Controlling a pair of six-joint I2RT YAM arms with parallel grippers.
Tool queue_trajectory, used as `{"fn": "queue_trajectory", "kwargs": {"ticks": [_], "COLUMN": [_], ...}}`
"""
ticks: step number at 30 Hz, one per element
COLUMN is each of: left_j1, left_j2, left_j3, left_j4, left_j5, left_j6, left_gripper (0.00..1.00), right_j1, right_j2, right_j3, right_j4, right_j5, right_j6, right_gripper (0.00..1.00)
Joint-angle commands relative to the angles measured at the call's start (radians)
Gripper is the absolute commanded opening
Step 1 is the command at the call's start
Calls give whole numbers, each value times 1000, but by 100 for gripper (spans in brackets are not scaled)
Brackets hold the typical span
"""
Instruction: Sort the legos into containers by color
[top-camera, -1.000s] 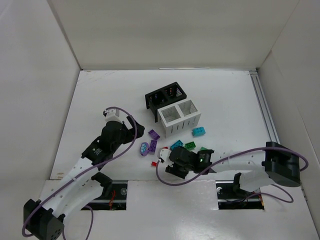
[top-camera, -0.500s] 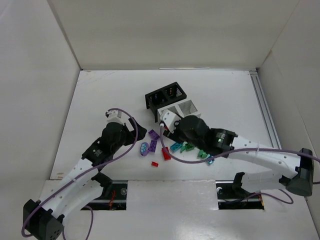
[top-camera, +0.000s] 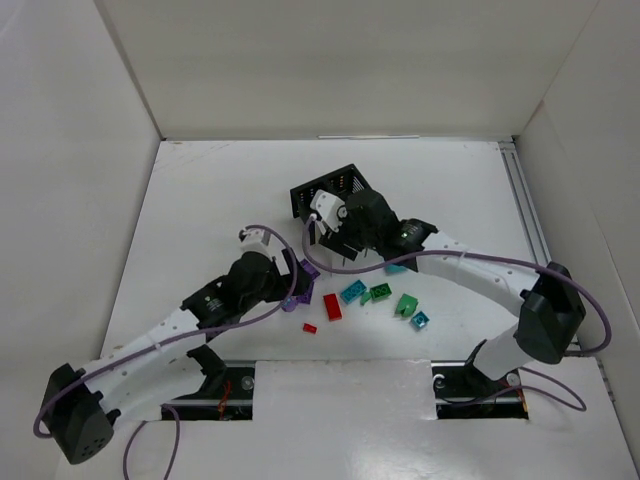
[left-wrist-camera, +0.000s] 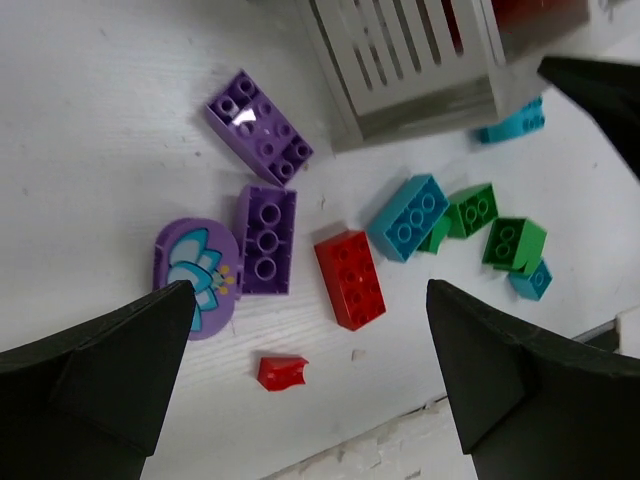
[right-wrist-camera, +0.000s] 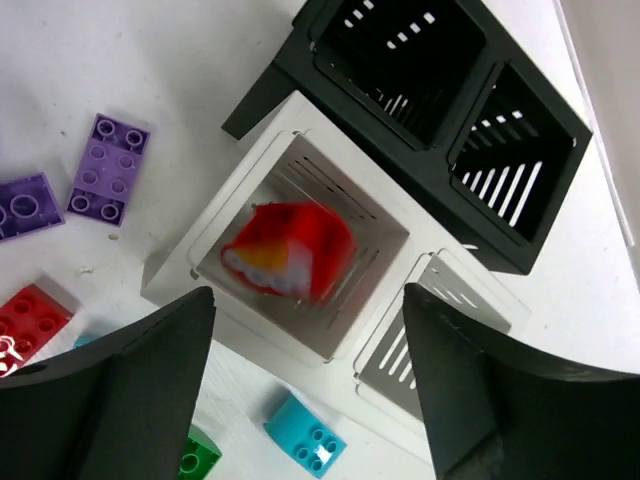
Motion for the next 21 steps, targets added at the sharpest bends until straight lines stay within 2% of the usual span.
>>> {"fn": "queue_trajectory", "kwargs": {"ticks": [1, 3, 5, 9, 14, 18, 19, 21], "left_j1": [-122, -217, -260, -362, -477, -497, -497, -497], "left_j2": [51, 119, 166, 320, 501, 643, 665, 713], "left_j3": [76, 102, 138, 197, 310, 398, 410, 421], "left_j4": [-8, -28, -42, -93, -226, -315, -335, -352], "left_j5": [-106, -176, -200, -289, -386, -416, -417, -432], "left_j6": [-54, -98, -128, -218, -348, -408, -457, -458], "left_gripper": [100, 100, 100, 100, 95, 83, 83, 83], "right_j1": [-4, -4, -4, -24, -100, -158, -168, -189], "right_j2": [-60, -99, -176, -364, -611, -769, -785, -805], "right_j3": [47, 21, -21, -132, -295, -375, -387, -396], "right_j4": [42, 42, 42, 21, -31, -86, -96, -108], "right_j5": [-49, -49, -11, 98, 121, 121, 121, 112], "right_j6": [-26, -17, 22, 109, 171, 192, 192, 192], "right_gripper": [82, 87, 90, 91, 92, 93, 93, 93]}}
